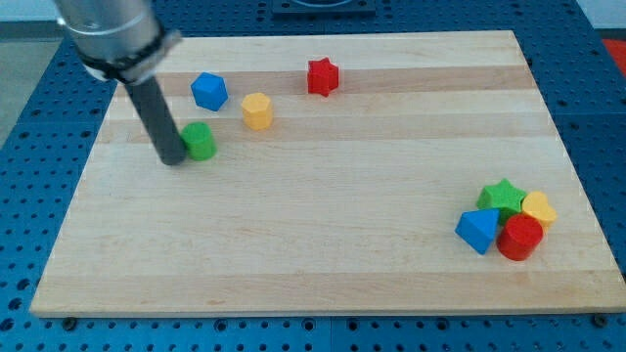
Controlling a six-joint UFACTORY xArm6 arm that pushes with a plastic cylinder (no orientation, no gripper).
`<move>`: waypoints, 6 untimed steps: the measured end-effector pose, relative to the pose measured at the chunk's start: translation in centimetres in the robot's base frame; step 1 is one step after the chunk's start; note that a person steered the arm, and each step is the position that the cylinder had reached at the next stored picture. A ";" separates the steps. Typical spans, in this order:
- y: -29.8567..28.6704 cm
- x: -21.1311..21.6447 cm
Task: Move the green circle towards the center of the board
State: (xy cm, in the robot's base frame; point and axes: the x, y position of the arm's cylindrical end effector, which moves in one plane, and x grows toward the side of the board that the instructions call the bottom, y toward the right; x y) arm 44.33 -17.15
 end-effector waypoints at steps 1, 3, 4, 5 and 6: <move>2.7 1.3; -4.0 0.1; -4.1 -3.1; 0.0 -3.7; 6.7 1.6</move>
